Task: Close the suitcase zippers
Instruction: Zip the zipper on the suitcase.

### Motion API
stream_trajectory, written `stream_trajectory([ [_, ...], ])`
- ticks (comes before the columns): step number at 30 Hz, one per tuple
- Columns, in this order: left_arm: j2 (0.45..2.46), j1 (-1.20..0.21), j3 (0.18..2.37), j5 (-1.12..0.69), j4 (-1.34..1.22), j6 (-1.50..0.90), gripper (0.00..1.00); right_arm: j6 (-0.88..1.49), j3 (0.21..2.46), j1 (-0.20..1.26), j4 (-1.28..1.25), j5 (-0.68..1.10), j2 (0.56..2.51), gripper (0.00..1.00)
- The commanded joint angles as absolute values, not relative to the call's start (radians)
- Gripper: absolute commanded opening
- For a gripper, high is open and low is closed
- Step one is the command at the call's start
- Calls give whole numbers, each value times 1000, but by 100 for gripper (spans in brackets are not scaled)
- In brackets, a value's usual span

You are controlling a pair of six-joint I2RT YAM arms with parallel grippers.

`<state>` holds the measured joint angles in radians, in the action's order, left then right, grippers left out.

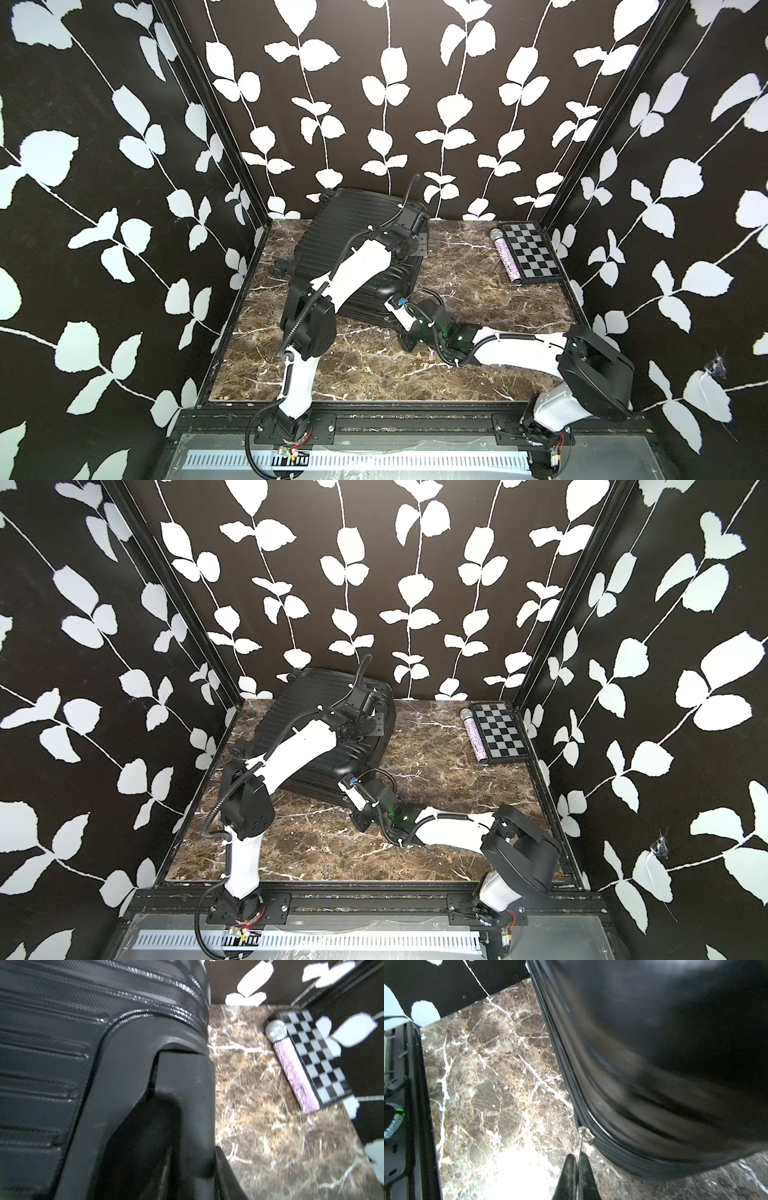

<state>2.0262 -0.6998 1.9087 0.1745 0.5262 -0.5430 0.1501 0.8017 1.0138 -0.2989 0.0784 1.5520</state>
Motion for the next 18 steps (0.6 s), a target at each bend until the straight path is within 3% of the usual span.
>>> stream_trajectory([
  [1,2006,-695,1909,289,267,-798,0,167,847,1077,-437,190,1562,0],
  [11,2048,-741,1903,304,197,-827,0,227,877,1085,-443,41,1594,0],
  [12,2045,-740,1894,288,175,-798,4,226,877,1085,-427,10,1594,0],
  [15,2014,-741,1859,268,131,-677,39,215,848,1079,-403,-71,1581,0],
  [18,1962,-741,1805,200,60,-490,62,221,815,1059,-387,-107,1558,0],
])
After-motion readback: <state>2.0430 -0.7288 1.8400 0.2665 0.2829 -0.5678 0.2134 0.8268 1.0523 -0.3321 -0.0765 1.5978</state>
